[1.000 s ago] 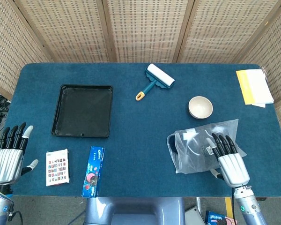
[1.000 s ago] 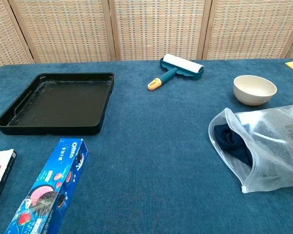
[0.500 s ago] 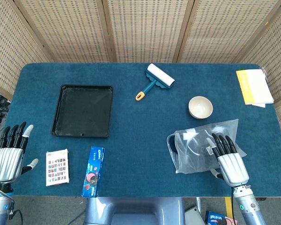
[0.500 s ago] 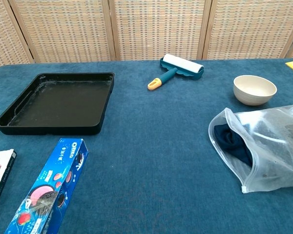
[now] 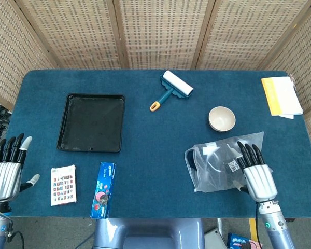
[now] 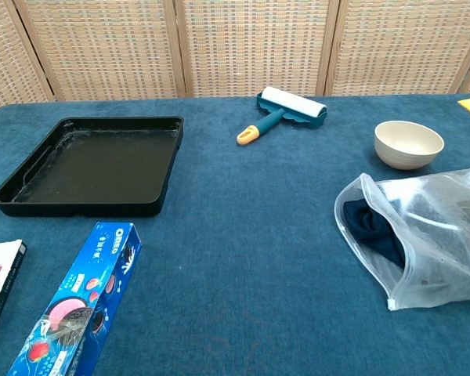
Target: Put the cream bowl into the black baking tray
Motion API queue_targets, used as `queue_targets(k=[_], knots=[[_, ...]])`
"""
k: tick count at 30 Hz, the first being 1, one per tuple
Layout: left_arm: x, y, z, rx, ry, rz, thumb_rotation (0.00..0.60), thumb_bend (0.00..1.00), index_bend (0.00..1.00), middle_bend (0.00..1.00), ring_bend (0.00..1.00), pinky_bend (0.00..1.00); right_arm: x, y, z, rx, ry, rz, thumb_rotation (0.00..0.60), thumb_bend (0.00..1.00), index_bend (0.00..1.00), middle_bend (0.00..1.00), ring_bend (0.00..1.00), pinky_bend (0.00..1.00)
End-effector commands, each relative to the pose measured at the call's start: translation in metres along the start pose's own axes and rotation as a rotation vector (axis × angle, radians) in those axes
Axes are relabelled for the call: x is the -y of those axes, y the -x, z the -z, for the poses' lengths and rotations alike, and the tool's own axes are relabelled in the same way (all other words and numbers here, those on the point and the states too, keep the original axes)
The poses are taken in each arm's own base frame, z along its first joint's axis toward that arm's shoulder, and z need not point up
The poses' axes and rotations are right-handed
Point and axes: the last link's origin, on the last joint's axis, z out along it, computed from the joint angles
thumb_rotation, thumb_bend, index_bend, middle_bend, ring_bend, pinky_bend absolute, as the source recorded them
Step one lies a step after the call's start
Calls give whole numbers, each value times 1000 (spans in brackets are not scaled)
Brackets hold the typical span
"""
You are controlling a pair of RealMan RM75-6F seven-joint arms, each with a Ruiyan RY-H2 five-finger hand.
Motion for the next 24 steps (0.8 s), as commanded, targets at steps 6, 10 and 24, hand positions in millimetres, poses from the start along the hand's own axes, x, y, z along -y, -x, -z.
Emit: queue_targets(k=[6, 10, 24], knots=[[1, 1, -3, 3, -1, 7, 600, 25, 0, 0, 0, 0, 20, -27, -60, -47, -62, 49, 600, 146, 306, 65, 0, 195], [3, 2, -4, 9, -8, 10, 600, 25, 0, 0, 0, 0, 29, -34, -98, -35, -68, 63, 600, 150, 358, 95, 0, 210], [3, 8, -9, 30, 0, 15, 600, 25, 0, 0, 0, 0, 45, -11, -193, 75, -43, 140, 600, 232, 453, 169, 62, 262]])
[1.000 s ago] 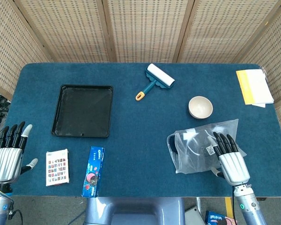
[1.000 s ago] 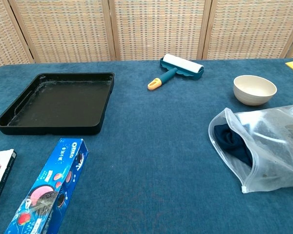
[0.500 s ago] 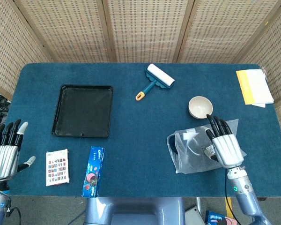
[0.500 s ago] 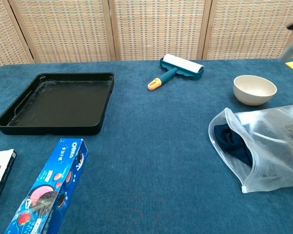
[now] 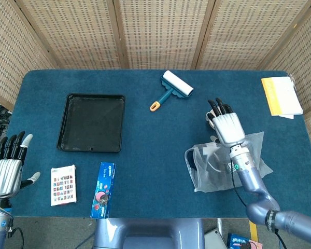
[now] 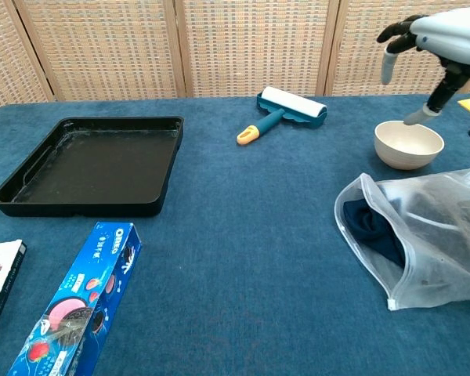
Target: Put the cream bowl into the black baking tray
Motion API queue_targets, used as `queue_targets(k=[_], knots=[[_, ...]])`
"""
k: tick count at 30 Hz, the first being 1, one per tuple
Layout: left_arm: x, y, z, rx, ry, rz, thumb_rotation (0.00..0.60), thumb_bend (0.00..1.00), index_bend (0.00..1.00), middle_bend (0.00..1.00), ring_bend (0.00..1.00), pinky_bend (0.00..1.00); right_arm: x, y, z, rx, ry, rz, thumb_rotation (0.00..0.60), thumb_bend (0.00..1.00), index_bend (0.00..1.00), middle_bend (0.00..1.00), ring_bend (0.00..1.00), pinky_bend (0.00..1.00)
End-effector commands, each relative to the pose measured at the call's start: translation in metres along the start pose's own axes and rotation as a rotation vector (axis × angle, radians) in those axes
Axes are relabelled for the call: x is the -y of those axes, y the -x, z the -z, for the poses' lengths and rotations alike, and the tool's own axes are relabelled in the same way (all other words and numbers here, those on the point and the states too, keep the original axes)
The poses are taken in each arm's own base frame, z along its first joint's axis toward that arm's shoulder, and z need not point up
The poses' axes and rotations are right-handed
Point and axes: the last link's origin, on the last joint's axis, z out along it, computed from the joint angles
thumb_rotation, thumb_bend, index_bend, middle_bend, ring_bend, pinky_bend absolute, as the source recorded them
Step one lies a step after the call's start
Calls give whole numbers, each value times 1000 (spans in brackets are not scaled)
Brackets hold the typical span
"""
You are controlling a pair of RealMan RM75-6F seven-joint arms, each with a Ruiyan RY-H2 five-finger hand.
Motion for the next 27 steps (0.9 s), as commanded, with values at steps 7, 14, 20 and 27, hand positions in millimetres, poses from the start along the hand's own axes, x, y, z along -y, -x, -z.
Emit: queue_targets(k=[7, 14, 20, 27], knots=[[3, 1, -1, 0, -9, 3, 600, 26, 0, 0, 0, 0, -15, 29, -35, 87, 90, -5, 600, 253, 485, 190, 80, 275], [3, 2, -1, 6, -7, 2, 600, 26, 0, 0, 0, 0, -25, 48, -34, 133, 130, -14, 600, 280, 509, 196, 82, 280], [2, 2, -1, 5, -4, 1, 600, 25, 0, 0, 0, 0, -34, 61, -32, 170, 159, -22, 600, 283, 518, 196, 83, 280], [0, 5, -2, 14, 4, -6, 600, 25, 0, 0, 0, 0, -41, 70, -30, 184, 173, -27, 600, 286, 523, 201, 84, 281]])
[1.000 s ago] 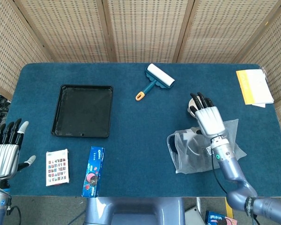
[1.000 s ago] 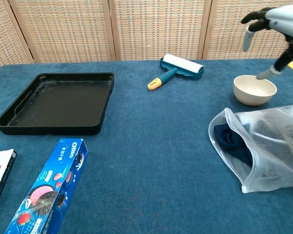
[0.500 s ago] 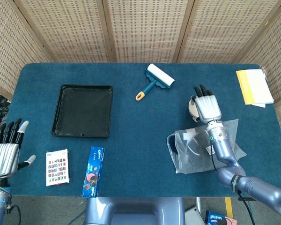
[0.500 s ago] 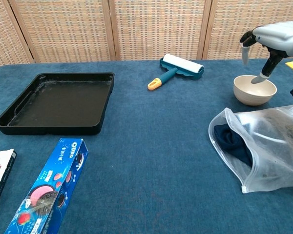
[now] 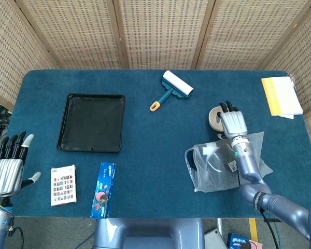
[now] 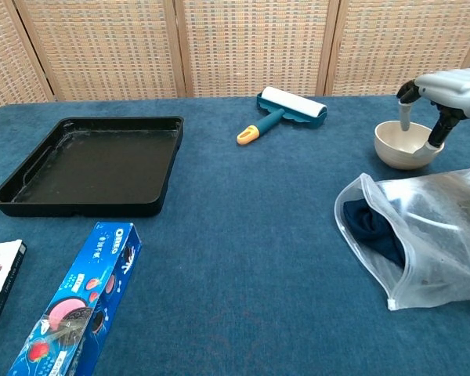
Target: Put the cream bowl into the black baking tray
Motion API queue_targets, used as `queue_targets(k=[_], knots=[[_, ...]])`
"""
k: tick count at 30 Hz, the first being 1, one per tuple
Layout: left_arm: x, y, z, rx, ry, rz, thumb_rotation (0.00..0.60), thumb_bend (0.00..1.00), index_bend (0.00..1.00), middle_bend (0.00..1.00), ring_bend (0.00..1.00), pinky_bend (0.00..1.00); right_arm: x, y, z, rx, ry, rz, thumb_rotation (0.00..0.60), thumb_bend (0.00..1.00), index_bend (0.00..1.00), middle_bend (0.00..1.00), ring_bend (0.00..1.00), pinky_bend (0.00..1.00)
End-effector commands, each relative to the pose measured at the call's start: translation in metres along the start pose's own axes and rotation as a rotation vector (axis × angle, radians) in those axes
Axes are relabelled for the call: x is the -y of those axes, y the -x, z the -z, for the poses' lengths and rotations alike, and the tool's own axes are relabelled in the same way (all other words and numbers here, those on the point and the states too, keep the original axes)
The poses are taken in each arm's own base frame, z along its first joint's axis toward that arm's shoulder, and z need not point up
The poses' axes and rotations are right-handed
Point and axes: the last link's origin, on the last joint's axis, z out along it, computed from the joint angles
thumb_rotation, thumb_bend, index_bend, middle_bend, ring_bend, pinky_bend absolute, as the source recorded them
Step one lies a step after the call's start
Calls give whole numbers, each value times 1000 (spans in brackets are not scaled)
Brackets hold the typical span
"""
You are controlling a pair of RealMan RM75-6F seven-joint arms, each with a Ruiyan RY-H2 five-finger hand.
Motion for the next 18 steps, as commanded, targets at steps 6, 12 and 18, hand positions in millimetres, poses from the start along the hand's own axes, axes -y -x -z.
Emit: queue_targets(k=[6, 12, 18], knots=[[-1, 1, -1, 3, 0, -2, 600, 25, 0, 0, 0, 0, -4, 8, -6, 17, 9, -3, 600, 293, 533, 208, 86, 282], [-1, 3, -2, 8, 2, -5, 600, 25, 0, 0, 0, 0, -8, 16, -9, 32, 16, 2, 600, 295, 540, 214, 89, 284], [-1, 4, -3, 10, 2, -6, 600, 26, 0, 0, 0, 0, -10, 21, -12, 36, 20, 2, 600, 301, 557, 226, 95, 290]])
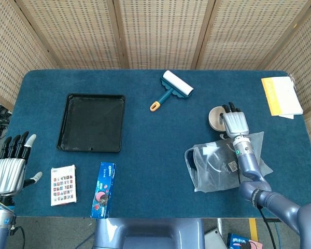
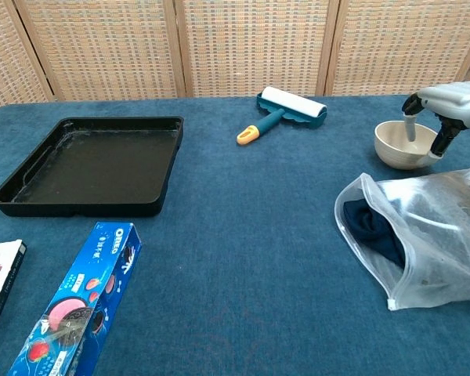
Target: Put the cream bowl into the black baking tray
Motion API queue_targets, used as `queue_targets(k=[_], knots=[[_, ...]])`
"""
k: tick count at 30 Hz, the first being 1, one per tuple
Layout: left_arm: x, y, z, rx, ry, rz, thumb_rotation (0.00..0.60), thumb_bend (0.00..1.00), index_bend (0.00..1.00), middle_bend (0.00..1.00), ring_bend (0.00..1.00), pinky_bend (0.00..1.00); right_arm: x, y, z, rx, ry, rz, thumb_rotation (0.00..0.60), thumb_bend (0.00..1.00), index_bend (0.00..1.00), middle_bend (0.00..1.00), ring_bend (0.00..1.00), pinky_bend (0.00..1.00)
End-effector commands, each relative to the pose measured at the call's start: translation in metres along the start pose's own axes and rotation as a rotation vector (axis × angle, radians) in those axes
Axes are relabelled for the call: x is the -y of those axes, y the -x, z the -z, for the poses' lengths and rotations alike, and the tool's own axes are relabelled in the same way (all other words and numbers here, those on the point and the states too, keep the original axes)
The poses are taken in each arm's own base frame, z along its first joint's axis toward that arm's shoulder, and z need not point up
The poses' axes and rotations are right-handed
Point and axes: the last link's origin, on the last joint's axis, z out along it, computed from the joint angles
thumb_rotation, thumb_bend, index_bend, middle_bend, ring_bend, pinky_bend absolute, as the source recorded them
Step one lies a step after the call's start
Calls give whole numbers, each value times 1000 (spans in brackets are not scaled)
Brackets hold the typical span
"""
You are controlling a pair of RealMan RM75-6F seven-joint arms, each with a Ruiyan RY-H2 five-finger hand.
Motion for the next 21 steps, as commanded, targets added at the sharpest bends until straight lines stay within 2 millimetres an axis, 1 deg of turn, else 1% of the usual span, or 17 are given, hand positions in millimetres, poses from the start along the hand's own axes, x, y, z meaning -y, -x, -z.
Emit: queue_targets(k=[1, 12, 19, 21], knots=[[0, 0, 0, -2, 0, 1, 600, 26, 0, 0, 0, 0, 1, 3, -1, 4, -3, -1, 600, 304, 561, 229, 97, 290], [0, 0, 0, -5, 3, 3, 600, 26, 0, 0, 0, 0, 3, 10, -6, 12, -13, 9, 600, 334, 582, 246, 108, 293], [-1, 1, 0, -2, 9, 2, 600, 25, 0, 0, 0, 0, 4, 15, -8, 19, -17, 12, 600, 452, 600, 260, 112, 293], [-2, 1, 0, -1, 10, 2, 600, 25, 0, 0, 0, 0, 4, 16, -8, 22, -17, 14, 600, 470, 607, 265, 113, 293]])
